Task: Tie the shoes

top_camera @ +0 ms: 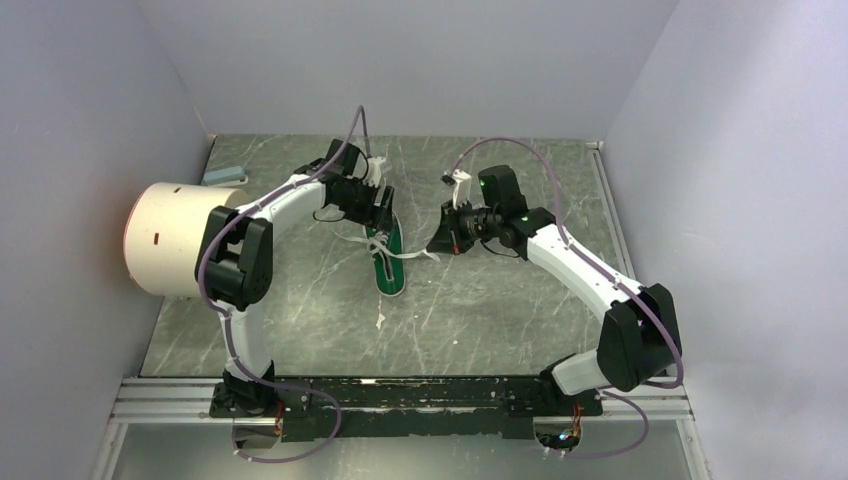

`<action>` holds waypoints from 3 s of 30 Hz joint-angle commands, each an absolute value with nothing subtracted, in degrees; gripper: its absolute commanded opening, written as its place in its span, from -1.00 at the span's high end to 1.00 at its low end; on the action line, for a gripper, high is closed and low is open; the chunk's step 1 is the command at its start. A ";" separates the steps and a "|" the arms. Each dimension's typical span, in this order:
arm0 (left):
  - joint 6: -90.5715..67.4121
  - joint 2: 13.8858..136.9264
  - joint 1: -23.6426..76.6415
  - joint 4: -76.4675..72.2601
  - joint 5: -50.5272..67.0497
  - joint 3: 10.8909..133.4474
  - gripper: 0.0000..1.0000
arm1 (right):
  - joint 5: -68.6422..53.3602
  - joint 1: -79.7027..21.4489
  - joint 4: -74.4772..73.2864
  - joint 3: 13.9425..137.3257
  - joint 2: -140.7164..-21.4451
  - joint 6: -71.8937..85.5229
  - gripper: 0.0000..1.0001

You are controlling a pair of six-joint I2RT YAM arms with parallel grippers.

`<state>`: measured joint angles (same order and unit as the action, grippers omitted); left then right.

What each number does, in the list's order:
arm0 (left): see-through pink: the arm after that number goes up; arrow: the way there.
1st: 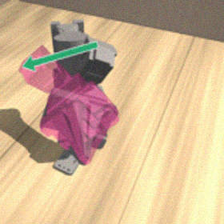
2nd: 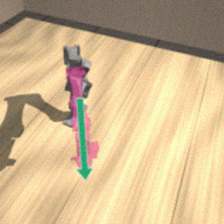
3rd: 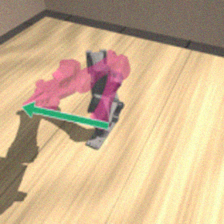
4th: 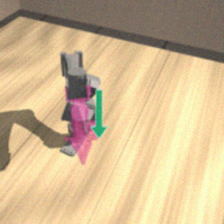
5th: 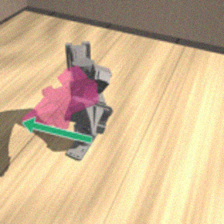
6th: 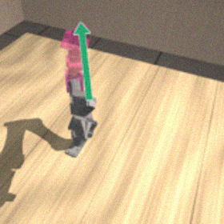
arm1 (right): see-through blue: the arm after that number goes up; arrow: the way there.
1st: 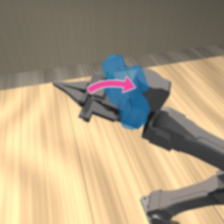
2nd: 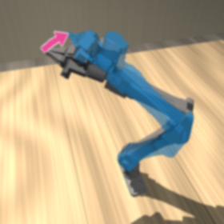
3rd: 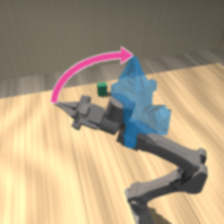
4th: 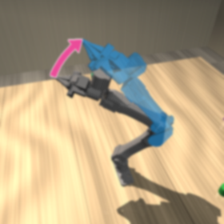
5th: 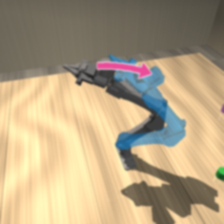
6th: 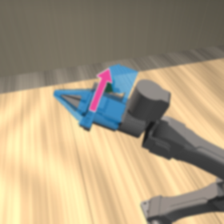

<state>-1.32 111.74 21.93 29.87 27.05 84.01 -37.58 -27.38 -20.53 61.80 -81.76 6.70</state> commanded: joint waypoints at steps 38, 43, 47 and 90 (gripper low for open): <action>-3.94 101.50 20.20 33.39 23.85 76.94 0.55 | -35.23 -27.16 -24.83 55.03 -77.16 3.63 1.00; -4.51 100.00 17.76 33.27 25.86 75.67 0.60 | -29.62 -26.95 -28.35 52.87 -74.63 3.54 1.00; -4.66 99.65 17.24 33.32 26.23 74.62 0.85 | -26.05 -26.04 -29.22 52.43 -73.95 4.81 1.00; -3.26 97.11 13.40 15.13 45.13 63.81 -0.60 | -26.93 -38.24 -2.60 59.59 -100.22 -21.58 0.03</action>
<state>-1.65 95.09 15.90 21.37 35.38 65.45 -31.57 -37.56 -6.04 60.10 -99.98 -19.00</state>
